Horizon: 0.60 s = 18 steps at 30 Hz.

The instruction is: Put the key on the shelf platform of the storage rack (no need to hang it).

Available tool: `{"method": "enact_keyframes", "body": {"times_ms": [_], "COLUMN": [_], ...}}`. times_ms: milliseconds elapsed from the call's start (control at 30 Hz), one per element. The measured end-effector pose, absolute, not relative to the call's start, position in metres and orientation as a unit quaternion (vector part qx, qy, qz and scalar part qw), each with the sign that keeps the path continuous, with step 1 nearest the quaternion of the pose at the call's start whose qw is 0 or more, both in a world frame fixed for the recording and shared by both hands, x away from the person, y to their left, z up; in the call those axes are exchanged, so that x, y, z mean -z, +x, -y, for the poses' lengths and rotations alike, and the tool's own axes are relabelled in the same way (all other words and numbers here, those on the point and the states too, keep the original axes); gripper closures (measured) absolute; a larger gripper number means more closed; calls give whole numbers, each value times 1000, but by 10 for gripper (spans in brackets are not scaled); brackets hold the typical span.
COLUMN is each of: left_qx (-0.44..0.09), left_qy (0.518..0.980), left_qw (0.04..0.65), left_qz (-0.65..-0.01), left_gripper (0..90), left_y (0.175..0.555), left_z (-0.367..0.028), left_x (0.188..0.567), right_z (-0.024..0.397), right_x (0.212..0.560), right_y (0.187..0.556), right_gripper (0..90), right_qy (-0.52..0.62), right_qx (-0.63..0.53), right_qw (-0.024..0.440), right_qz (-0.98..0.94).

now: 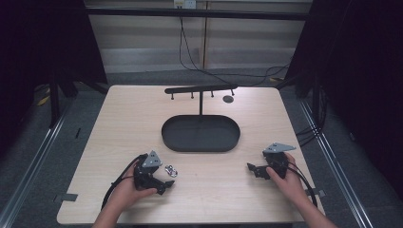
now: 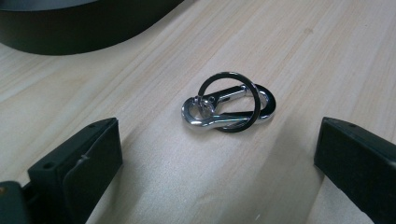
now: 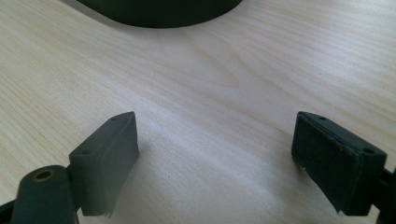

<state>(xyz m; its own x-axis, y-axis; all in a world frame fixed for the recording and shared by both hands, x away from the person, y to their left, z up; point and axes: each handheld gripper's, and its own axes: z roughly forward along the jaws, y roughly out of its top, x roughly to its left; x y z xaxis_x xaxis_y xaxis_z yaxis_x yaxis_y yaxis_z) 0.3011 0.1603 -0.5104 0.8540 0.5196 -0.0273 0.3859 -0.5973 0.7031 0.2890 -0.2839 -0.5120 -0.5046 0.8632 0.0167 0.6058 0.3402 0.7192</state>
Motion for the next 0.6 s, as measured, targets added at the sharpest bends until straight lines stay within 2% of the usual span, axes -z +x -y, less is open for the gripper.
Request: {"method": "enact_keyframes", "body": {"times_ms": [300,500,600], "left_qx": [-92,-76,-61], "left_qy": [888,899,904], "left_qw": [361,332,311], "left_qz": [-268,-275,-287], "left_gripper": [35,148,174], "left_y": [298,298,298], "left_z": [-159,-159,-157], "left_x": [508,498,493], "right_z": [284,284,284], "right_x": [512,512,512], "right_y": [289,289,289], "right_gripper": [145,145,145], "right_qy": [462,461,461], "right_qx": [-343,-343,-343], "right_qw": [187,187,188], "right_qz": [-797,-797,-797]}}
